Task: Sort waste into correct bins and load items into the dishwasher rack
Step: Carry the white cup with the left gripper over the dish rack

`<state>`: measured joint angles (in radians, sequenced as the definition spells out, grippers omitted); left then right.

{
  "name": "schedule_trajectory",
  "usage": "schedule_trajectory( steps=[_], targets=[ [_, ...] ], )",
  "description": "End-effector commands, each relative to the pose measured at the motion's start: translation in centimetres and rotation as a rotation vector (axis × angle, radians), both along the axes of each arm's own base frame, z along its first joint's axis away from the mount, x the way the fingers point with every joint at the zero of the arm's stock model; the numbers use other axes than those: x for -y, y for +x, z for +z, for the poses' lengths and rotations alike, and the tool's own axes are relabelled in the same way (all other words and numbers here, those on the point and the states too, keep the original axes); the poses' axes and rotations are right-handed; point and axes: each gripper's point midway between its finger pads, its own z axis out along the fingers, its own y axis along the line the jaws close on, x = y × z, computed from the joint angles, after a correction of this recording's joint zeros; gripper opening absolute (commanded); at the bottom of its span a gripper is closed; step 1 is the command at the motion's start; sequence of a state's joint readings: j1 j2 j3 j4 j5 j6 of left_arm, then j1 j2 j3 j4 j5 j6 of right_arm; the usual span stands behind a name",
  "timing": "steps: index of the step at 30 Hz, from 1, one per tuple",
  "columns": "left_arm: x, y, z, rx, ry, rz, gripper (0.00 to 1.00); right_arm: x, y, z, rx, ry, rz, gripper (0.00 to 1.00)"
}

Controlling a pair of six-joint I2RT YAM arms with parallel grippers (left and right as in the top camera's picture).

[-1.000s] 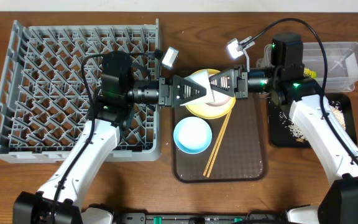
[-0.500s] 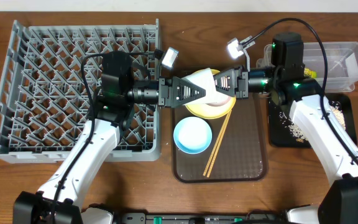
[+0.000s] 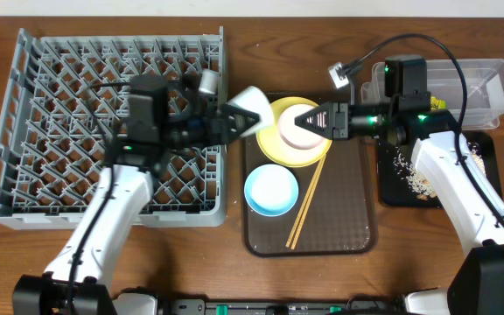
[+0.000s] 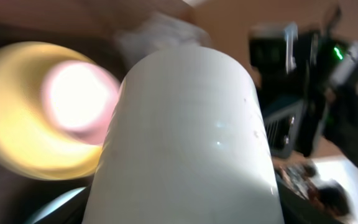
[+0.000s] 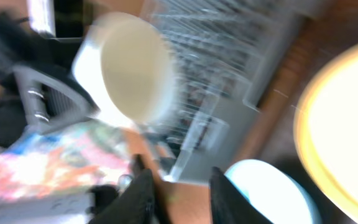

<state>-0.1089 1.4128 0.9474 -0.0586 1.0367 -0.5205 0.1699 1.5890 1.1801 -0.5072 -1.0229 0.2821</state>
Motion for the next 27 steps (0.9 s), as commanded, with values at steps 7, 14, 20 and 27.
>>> schedule_trajectory(
  steps=[7,14,20,27],
  targets=[
    [-12.3,0.5,-0.5,0.06,0.345,0.394,0.25,5.0,0.5,-5.5,0.035,-0.405,-0.107,0.19],
    [-20.4,-6.0,-3.5,-0.203,0.657,0.668,0.24,8.9,-0.6,-6.7,0.024,-0.647,-0.176,0.19],
    [-21.9,-9.6,-6.5,-0.405,0.792,0.673,0.24,9.9,-1.2,-6.3,0.021,-0.7,-0.198,0.2],
    [-22.3,-7.8,-8.7,-0.452,0.798,0.651,0.24,10.0,-1.4,-6.5,0.01,-0.703,-0.194,0.2]
  ],
)
